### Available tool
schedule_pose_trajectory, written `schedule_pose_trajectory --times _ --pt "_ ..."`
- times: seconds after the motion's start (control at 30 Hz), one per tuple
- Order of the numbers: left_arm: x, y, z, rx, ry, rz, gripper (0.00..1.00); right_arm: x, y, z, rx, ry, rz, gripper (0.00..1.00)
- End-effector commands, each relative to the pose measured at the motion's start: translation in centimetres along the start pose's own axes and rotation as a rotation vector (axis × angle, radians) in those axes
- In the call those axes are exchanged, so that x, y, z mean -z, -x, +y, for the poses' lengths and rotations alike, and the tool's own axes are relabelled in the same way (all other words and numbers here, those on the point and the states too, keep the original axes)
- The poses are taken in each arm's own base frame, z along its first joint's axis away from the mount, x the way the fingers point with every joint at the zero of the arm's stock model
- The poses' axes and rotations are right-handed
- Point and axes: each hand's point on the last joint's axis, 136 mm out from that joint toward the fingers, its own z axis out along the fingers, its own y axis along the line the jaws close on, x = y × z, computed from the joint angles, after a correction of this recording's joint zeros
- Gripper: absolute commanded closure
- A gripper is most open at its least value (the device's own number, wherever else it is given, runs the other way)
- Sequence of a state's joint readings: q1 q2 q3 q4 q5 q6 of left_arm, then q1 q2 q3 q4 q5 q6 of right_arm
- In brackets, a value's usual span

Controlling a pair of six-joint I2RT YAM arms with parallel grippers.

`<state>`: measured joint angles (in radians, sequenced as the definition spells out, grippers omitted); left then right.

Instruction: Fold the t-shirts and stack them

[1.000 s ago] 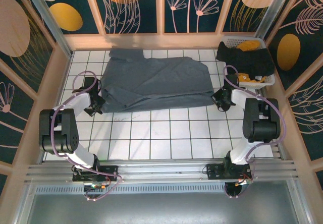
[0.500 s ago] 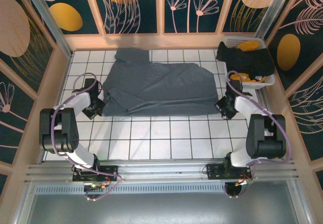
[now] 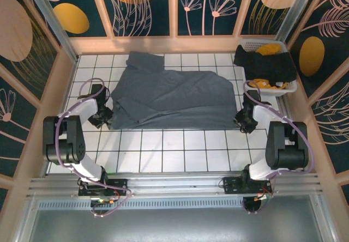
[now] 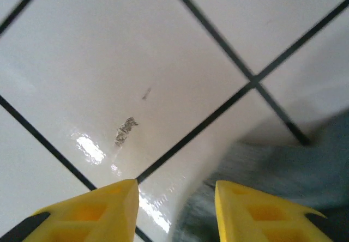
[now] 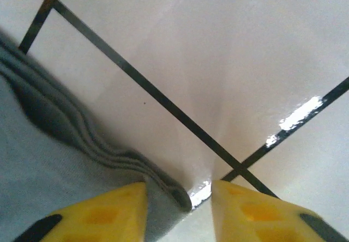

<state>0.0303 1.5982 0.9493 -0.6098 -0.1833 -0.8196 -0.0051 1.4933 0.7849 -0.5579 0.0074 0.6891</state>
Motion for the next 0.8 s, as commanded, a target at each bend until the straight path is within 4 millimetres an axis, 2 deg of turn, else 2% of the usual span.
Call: schedule_pose_trajectory --times 0.0,0.1,0.17,0.27,0.4,0.47,0.63,0.77 --pt "4.3 1.7 -2.4 0.088 -0.158 -0.033 0.55 2.9 1.0 0.7 0.030 0.020 -0.071 0.56" --pt "5.9 -0.4 -5.0 0.185 -0.319 0.070 0.53 4.6 0.9 2.3 0.078 0.080 -0.105 0.54" --pt "6.2 -3.2 -6.9 0.230 -0.405 0.154 0.52 5.5 0.3 4.5 0.132 0.177 -0.109 0.53" --pt "6.2 -7.1 -9.1 0.281 -0.476 0.281 0.50 6.2 -1.0 7.5 0.200 0.306 -0.083 0.52" --pt "5.6 -10.4 -10.9 0.367 -0.532 0.413 0.46 6.4 -2.2 10.1 0.246 0.384 -0.052 0.52" --pt "5.4 -11.4 -11.6 0.397 -0.545 0.456 0.46 6.5 -2.4 10.7 0.253 0.393 -0.047 0.52" --pt "4.7 -11.9 -12.5 0.421 -0.539 0.484 0.47 6.2 -2.9 11.0 0.249 0.399 -0.034 0.52" --pt "4.2 -12.3 -12.8 0.406 -0.518 0.502 0.55 6.1 -3.0 10.7 0.246 0.386 -0.031 0.52"
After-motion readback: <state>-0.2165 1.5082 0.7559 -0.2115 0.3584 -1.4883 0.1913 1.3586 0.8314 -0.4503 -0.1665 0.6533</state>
